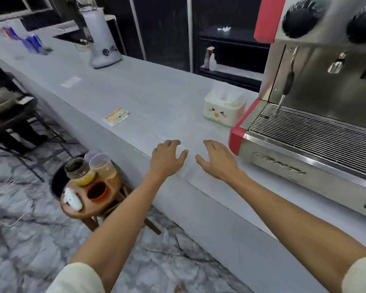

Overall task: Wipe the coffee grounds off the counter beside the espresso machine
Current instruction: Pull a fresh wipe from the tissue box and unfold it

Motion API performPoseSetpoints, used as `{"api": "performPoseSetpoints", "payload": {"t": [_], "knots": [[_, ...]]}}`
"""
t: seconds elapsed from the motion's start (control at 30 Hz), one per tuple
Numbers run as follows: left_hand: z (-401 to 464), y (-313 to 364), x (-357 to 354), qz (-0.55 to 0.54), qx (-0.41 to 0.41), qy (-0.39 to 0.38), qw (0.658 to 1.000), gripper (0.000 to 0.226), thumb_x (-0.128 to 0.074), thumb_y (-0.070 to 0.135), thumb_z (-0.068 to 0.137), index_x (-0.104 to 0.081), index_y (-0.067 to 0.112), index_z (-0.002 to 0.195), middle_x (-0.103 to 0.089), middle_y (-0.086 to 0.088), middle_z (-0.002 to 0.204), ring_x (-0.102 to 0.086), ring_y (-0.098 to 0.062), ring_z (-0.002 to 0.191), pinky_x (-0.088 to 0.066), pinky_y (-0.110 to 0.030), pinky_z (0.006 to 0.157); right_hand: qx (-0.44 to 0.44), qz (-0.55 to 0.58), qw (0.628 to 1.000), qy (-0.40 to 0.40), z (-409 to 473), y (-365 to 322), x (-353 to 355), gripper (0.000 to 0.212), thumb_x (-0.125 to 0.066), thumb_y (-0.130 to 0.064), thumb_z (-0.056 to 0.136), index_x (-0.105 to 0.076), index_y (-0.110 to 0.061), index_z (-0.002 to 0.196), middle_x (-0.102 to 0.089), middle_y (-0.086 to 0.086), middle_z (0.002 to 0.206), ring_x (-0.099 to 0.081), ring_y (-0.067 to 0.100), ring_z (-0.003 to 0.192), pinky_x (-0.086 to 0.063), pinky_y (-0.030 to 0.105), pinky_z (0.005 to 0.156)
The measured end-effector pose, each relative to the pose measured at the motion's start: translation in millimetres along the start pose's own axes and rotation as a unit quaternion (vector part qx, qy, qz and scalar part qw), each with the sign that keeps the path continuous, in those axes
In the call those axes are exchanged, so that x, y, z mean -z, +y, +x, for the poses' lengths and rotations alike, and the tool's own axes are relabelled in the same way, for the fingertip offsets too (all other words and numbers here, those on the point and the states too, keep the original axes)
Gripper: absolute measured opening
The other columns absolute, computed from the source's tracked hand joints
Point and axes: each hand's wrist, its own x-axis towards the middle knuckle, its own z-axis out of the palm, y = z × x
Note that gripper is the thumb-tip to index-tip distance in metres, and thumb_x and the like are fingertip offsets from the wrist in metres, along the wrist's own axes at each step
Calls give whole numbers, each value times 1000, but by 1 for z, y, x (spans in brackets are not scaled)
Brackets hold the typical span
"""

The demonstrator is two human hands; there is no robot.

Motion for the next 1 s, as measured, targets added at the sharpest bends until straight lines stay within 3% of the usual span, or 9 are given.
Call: {"api": "performPoseSetpoints", "payload": {"t": [0.3, 0.5, 0.63, 0.87, 1.0], "knots": [[103, -30, 4, -29, -81, -38, 996, 55, -52, 52, 98, -51, 19, 141, -53, -6, 145, -50, -32, 128, -42, -45, 104, -64, 40, 995, 64, 84, -21, 2, 65, -48, -45, 94, -33, -7, 144, -37, 12, 148, -32, 26, 136, -30, 38, 111], [180, -12, 4, -42, -141, -38, 988, 59, -53, 52, 98, -48, 15, 144, -49, -7, 149, -48, -32, 132, -42, -45, 104, -105, 29, 981, 158, 146, 3, 26, 55, -52, -38, 93, -42, -4, 135, -47, 15, 137, -42, 30, 125, -38, 40, 103], [217, 5, -1, -60, -167, -42, 983, 62, -53, 52, 98, -44, 14, 147, -45, -7, 151, -45, -31, 134, -40, -44, 104, -156, 15, 973, 170, 171, 24, 29, 56, -51, -39, 93, -40, -5, 137, -45, 12, 139, -42, 29, 125, -40, 40, 100], [272, 23, -11, -85, -199, -77, 973, 73, -55, 56, 95, -37, 11, 150, -40, -8, 154, -44, -33, 135, -42, -46, 106, -244, -13, 947, 211, 196, 41, 23, 49, -56, -35, 90, -47, -4, 126, -51, 11, 127, -47, 29, 116, -44, 41, 93], [303, 26, -17, -91, -215, -106, 966, 83, -54, 63, 93, -29, 11, 153, -31, -8, 160, -37, -33, 141, -39, -46, 108, -299, -29, 924, 237, 209, 50, 18, 53, -56, -34, 89, -44, -2, 129, -47, 14, 134, -43, 31, 122, -42, 42, 97]]}}
